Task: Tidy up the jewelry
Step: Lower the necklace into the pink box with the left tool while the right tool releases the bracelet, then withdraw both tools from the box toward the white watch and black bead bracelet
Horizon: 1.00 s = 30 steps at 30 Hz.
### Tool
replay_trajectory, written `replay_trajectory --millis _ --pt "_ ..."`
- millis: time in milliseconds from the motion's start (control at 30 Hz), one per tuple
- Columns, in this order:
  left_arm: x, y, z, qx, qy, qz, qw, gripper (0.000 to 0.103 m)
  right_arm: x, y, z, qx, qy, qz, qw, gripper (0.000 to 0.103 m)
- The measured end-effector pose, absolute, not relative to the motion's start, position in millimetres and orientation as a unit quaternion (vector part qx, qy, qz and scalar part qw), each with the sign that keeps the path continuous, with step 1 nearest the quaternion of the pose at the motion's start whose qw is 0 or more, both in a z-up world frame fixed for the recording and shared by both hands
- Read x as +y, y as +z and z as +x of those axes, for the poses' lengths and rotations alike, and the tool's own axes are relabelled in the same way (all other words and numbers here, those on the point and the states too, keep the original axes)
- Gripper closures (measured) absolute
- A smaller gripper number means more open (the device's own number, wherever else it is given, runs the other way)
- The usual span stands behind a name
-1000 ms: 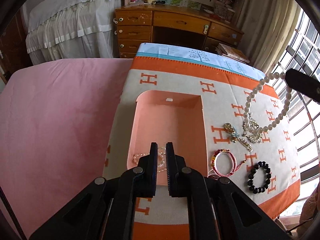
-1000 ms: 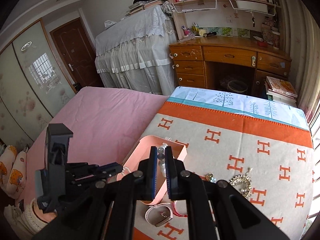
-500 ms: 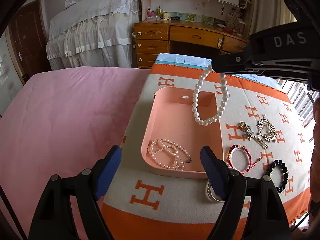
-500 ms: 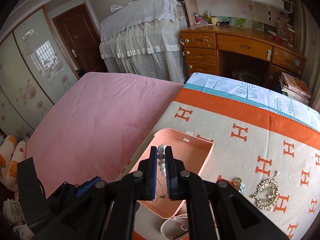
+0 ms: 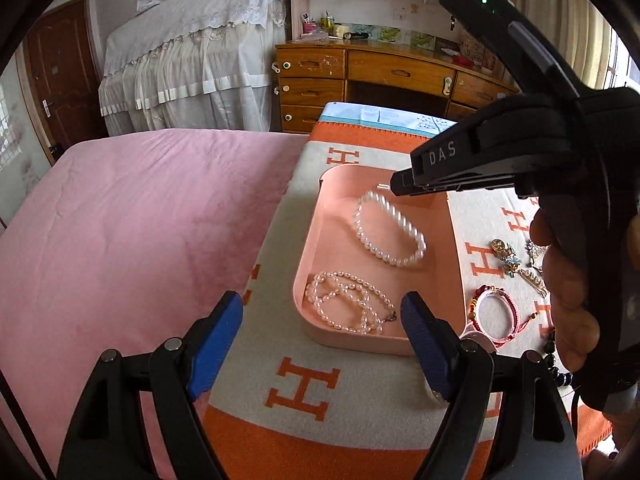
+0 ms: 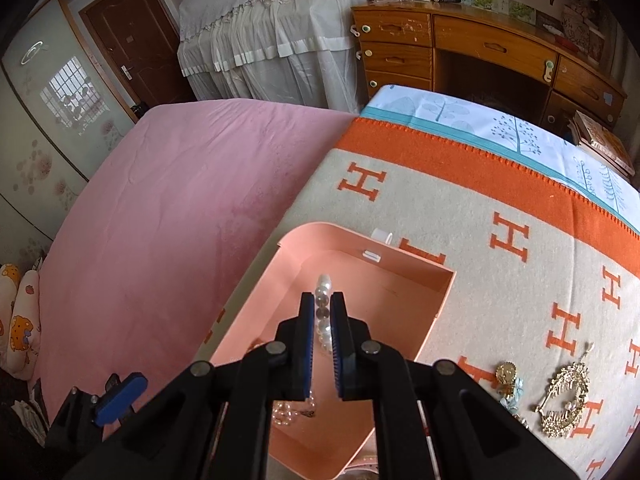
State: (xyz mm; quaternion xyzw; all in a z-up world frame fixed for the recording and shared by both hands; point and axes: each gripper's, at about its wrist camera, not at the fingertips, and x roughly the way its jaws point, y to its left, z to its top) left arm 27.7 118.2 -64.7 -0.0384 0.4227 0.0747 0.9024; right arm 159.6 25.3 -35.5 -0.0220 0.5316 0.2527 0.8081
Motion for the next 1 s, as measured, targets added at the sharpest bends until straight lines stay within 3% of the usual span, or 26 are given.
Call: replay_trajectory --millis 67,233,933,967,1000 --pt "119 -66 28 0.422 0.075 -0.039 0.903 0.023 21 -43 162 0.544 0.246 -0.018 0.802 0.092" --pt "117 -68 28 0.427 0.074 -0.038 0.900 0.023 8 -47 158 0.548 0.243 -0.012 0.801 0.072" --pt "84 -53 21 0.419 0.055 -0.021 0.906 0.021 -81 18 95 0.415 0.222 0.041 0.881 0.071" --pt "81 -52 21 0.419 0.054 -0.020 0.906 0.020 -88 20 93 0.417 0.223 0.049 0.880 0.070" --pt "78 -51 21 0.418 0.052 -0.020 0.907 0.020 -96 21 92 0.423 0.224 0.061 0.876 0.059"
